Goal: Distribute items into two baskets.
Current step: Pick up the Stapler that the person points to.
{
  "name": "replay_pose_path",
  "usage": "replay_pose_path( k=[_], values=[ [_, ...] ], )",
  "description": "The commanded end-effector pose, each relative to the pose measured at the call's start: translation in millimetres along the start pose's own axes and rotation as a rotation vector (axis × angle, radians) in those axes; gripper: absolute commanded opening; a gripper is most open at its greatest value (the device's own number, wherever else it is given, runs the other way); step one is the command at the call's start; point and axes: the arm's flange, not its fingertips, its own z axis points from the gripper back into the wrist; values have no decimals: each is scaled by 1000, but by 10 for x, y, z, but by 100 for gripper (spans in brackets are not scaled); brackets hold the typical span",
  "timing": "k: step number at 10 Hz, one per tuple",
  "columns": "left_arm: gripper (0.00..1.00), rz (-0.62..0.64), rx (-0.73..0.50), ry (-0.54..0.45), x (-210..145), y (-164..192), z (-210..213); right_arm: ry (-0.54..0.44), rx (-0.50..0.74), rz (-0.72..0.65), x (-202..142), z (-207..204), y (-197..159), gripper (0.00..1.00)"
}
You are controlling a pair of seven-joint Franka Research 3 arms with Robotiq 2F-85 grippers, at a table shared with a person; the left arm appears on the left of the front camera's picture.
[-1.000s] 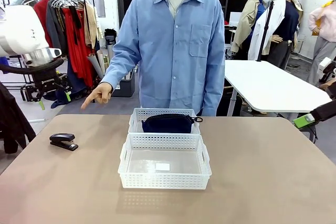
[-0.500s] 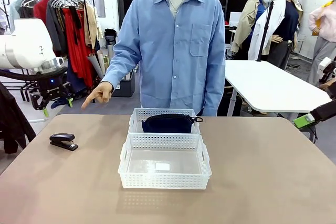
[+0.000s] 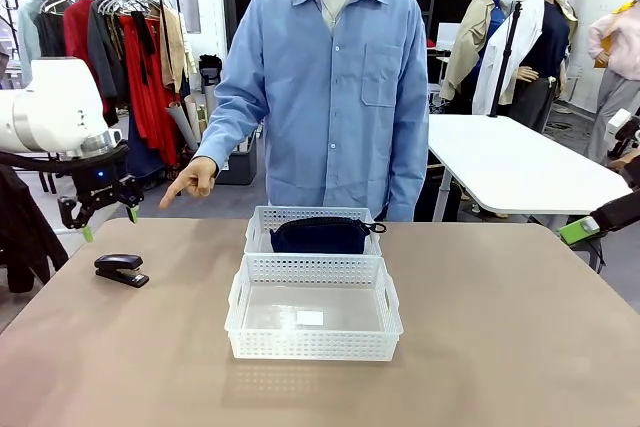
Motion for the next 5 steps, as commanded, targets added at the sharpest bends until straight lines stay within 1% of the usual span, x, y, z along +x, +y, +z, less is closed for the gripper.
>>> replay_pose_path(
  k=[1,3,5],
  values=[
    [100,25,-22,19,-90,-38,-156,3,-6,1,18,-5,13,100],
    [100,35,-25,40,-91,-68,-316,3,-6,1,18,-5,13,100],
    [100,53,-13,34,-84,-87,-447,3,-6,1,18,-5,13,100]
  ],
)
